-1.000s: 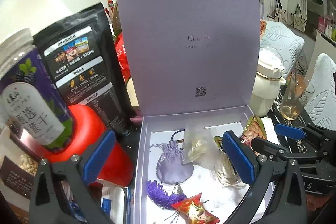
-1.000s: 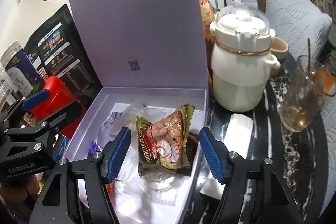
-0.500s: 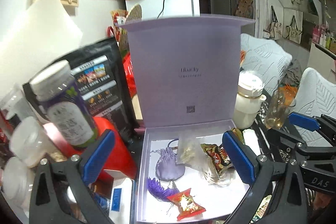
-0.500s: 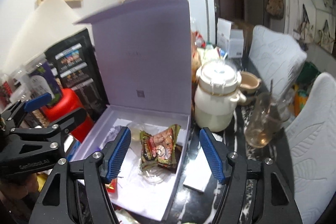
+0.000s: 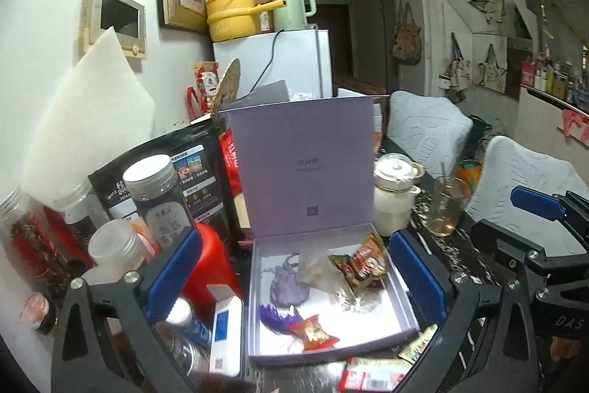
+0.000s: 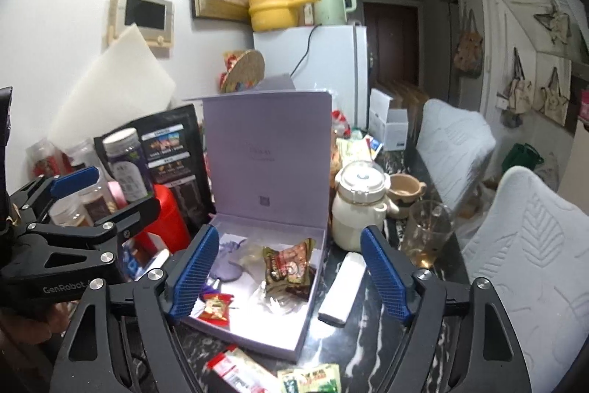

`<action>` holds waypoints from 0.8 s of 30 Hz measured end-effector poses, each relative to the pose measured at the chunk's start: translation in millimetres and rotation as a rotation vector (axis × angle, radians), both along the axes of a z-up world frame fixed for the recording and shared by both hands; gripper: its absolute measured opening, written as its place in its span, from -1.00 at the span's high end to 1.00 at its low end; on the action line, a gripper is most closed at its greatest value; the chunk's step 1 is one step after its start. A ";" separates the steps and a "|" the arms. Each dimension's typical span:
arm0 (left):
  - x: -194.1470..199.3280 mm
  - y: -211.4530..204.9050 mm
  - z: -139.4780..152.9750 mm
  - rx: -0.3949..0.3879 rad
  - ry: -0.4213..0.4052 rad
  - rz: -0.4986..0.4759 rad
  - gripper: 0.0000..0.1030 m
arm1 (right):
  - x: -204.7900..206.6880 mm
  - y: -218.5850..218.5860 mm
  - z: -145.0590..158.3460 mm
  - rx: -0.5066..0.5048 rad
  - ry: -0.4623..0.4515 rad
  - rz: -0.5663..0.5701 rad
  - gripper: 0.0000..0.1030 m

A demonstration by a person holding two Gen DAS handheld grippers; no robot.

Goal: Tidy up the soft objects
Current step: 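Withdraw both tools from the box toward the loose packets on the table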

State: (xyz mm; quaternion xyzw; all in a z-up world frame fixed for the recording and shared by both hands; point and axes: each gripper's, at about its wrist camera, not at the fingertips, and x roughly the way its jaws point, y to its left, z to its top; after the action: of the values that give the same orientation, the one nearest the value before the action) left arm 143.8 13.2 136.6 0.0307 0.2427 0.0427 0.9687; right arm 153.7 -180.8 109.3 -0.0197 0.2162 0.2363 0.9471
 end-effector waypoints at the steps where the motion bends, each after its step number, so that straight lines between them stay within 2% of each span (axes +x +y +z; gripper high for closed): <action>1: -5.4 -1.0 0.9 -0.004 0.003 -0.009 -1.00 | -6.3 -2.3 1.1 0.003 -0.005 -0.001 -0.56; 6: -30.1 -7.7 1.6 -0.015 0.008 -0.037 -1.00 | -35.9 -13.4 1.0 0.046 0.003 0.019 -0.63; 11: -51.7 -13.5 -5.9 -0.006 0.017 -0.045 -1.00 | -63.2 -16.4 -3.7 0.032 -0.008 0.023 -0.68; 17: -70.8 -21.2 -23.1 -0.015 0.057 -0.082 -1.00 | -92.1 -25.6 -21.1 0.015 0.014 0.005 -0.68; 24: -84.0 -39.9 -53.4 -0.011 0.129 -0.140 -1.00 | -109.0 -43.6 -55.9 0.018 0.087 -0.042 -0.68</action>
State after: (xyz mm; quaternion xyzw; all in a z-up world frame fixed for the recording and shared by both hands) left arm 59.8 -26.7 83.2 0.0448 0.3023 -0.0288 0.9517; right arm 44.6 -224.4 53.4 0.0035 0.2556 0.2191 0.9416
